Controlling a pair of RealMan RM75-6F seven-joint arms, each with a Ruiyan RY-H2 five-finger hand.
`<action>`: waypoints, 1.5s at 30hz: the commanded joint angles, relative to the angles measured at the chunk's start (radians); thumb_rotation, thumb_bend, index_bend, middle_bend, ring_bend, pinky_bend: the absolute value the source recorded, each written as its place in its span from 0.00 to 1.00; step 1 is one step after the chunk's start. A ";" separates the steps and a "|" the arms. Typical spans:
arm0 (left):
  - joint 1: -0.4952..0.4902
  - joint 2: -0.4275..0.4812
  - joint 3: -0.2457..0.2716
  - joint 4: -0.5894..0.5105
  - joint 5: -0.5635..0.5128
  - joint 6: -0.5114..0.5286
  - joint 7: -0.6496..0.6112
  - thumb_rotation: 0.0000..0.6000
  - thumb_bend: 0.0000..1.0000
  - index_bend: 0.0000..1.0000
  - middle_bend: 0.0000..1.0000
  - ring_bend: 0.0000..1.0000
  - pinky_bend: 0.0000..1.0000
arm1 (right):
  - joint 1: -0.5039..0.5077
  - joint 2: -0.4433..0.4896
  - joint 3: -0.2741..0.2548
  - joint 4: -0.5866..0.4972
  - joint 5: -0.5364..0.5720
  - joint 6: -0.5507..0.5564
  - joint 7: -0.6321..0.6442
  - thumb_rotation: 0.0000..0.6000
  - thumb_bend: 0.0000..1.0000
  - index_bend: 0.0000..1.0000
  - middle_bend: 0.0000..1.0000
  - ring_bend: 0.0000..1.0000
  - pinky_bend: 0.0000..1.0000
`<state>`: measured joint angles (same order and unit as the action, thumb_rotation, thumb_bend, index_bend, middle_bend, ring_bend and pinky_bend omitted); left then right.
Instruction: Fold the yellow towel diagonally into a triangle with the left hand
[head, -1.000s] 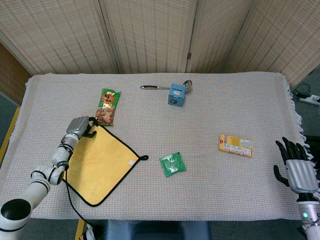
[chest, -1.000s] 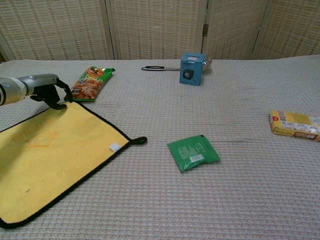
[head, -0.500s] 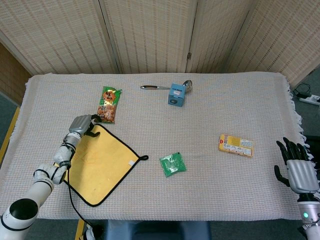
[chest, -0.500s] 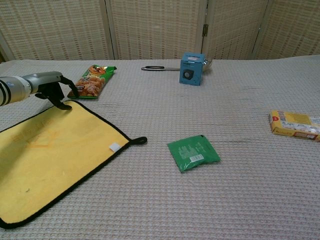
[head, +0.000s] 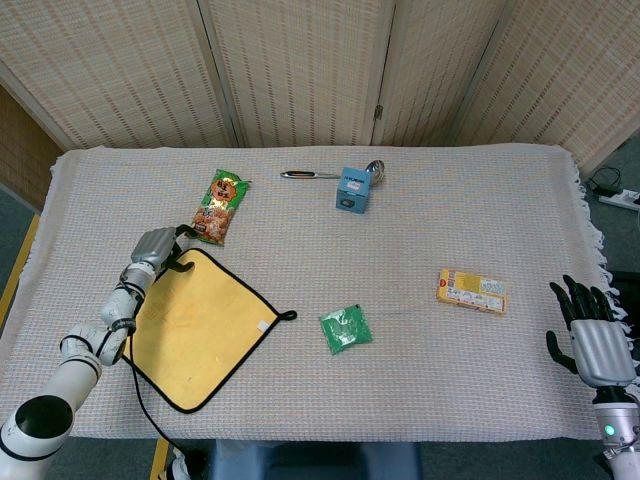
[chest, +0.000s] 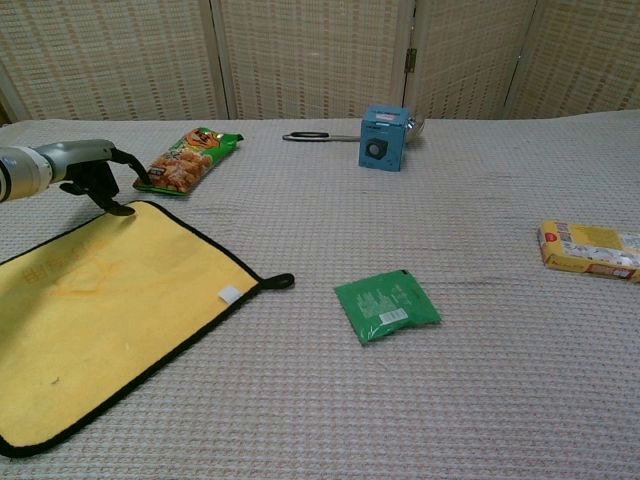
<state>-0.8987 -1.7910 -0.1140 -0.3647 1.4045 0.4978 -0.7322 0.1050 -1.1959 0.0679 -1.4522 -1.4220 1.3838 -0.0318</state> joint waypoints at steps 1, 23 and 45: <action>0.002 -0.002 -0.003 0.002 -0.002 0.008 -0.006 0.90 0.38 0.26 1.00 1.00 1.00 | 0.000 0.000 0.000 -0.001 0.000 0.000 -0.001 0.93 0.56 0.00 0.00 0.00 0.00; -0.002 -0.043 0.026 0.066 0.027 0.012 -0.064 0.89 0.42 0.42 1.00 1.00 1.00 | -0.001 -0.001 0.000 0.002 0.006 -0.005 0.002 0.93 0.56 0.00 0.00 0.00 0.00; -0.010 -0.073 0.047 0.122 0.045 -0.016 -0.115 1.00 0.43 0.41 1.00 1.00 1.00 | 0.000 -0.004 0.005 0.008 0.017 -0.008 0.000 0.93 0.56 0.00 0.00 0.00 0.00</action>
<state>-0.9087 -1.8632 -0.0680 -0.2439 1.4491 0.4830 -0.8461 0.1046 -1.2000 0.0723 -1.4439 -1.4051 1.3757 -0.0321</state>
